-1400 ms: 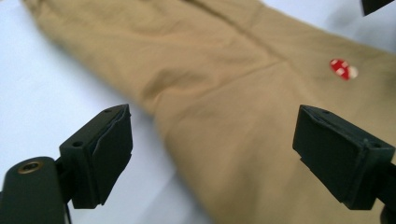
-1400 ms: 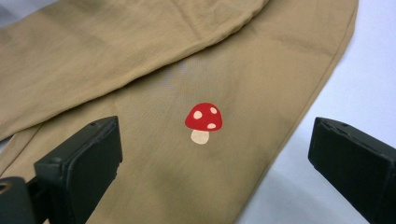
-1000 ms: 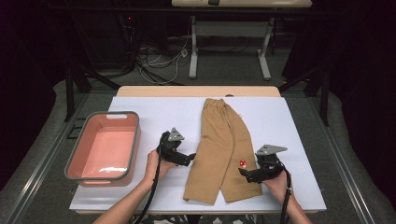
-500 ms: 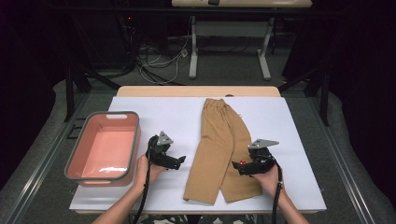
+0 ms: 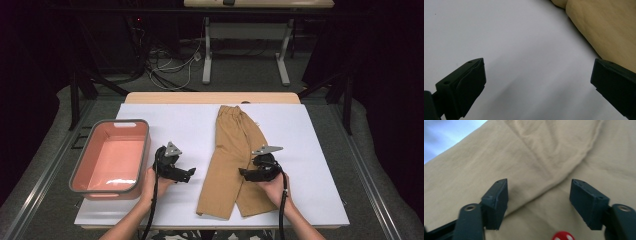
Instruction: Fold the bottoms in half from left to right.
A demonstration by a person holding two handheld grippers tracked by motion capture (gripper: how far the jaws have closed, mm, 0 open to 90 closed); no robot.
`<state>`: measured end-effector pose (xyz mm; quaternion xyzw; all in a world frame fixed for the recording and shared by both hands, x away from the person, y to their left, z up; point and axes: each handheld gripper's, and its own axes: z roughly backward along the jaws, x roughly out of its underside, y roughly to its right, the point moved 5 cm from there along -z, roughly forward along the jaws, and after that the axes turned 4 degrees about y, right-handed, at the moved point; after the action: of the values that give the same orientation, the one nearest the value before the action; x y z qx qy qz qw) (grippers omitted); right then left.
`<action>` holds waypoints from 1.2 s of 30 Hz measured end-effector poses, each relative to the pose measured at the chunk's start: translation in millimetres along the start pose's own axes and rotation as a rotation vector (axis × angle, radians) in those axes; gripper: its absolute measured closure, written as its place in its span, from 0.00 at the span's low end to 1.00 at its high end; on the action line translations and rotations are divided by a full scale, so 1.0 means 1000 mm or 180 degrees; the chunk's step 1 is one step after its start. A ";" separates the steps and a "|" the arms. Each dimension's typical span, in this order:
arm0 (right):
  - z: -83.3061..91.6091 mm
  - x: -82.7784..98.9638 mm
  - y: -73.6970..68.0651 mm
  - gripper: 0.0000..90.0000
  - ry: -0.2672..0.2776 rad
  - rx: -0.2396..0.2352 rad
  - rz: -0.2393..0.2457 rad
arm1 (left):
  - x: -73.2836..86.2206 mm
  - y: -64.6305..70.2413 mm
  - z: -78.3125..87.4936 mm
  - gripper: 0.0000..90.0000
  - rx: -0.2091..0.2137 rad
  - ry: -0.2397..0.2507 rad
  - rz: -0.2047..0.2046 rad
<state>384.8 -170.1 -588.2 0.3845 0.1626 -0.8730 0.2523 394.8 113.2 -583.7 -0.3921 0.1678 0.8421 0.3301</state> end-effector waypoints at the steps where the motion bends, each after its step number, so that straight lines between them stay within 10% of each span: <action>1: -0.003 0.000 -0.001 0.43 -0.0022 0.0025 0.0009 | 0.001 0.000 0.001 0.00 0.0003 -0.0015 -0.0013; 17: -0.006 0.003 -0.005 0.95 0.0038 0.0056 0.0086 | 0.005 -0.001 0.003 0.00 -0.0014 -0.0005 0.0037; 36: 0.017 -0.005 -0.007 0.98 0.0143 0.0050 0.0158 | 0.006 0.006 0.000 0.00 -0.0005 -0.0032 -0.0094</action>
<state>373.5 -170.6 -572.9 0.4099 0.1517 -0.8588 0.2672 388.1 111.7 -588.6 -0.3905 0.1596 0.8393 0.3430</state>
